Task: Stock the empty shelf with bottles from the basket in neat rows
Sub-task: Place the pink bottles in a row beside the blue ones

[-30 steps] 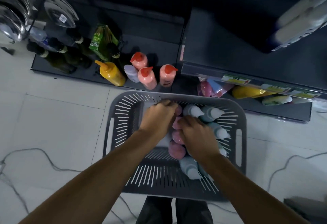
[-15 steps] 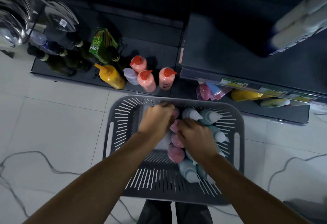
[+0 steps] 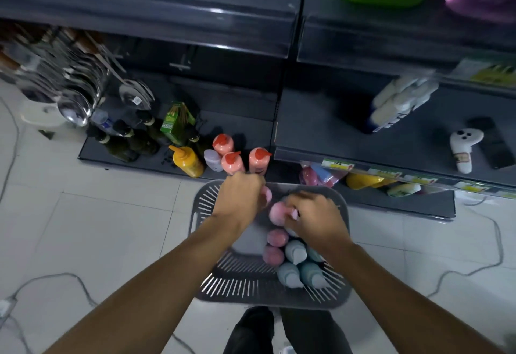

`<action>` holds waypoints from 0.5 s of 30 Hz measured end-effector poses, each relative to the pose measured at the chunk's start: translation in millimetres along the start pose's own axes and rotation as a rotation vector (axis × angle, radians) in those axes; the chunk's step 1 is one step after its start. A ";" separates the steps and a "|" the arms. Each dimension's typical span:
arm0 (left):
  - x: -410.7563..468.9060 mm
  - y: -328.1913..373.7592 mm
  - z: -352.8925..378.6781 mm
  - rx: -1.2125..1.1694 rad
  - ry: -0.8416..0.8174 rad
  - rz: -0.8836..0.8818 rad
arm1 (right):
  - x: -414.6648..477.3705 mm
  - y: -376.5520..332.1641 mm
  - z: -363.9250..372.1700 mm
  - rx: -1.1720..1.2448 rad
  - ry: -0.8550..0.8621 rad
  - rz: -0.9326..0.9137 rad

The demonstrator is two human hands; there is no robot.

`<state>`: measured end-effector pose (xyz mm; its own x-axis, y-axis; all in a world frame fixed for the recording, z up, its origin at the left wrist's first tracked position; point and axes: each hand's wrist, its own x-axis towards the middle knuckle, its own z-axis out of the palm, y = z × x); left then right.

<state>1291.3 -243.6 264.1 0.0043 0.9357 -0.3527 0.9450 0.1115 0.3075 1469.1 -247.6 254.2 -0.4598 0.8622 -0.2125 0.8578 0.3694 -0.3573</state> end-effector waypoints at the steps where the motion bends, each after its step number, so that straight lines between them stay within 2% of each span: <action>1: -3.5 5.1 -11.9 0.013 0.009 0.002 | -1.3 -0.9 -11.1 0.007 -0.012 0.024; 8: -25.4 43.9 -97.4 0.066 0.054 0.065 | -14.7 -10.7 -105.1 0.056 0.042 0.093; 15: -42.3 98.0 -168.3 0.037 0.173 0.178 | -38.2 -8.8 -203.0 0.057 0.157 -0.007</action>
<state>1328.6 -215.9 457.9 0.1182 0.9834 -0.1380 0.9457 -0.0692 0.3175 1525.7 -213.4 450.1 -0.4203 0.9049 -0.0668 0.8382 0.3590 -0.4105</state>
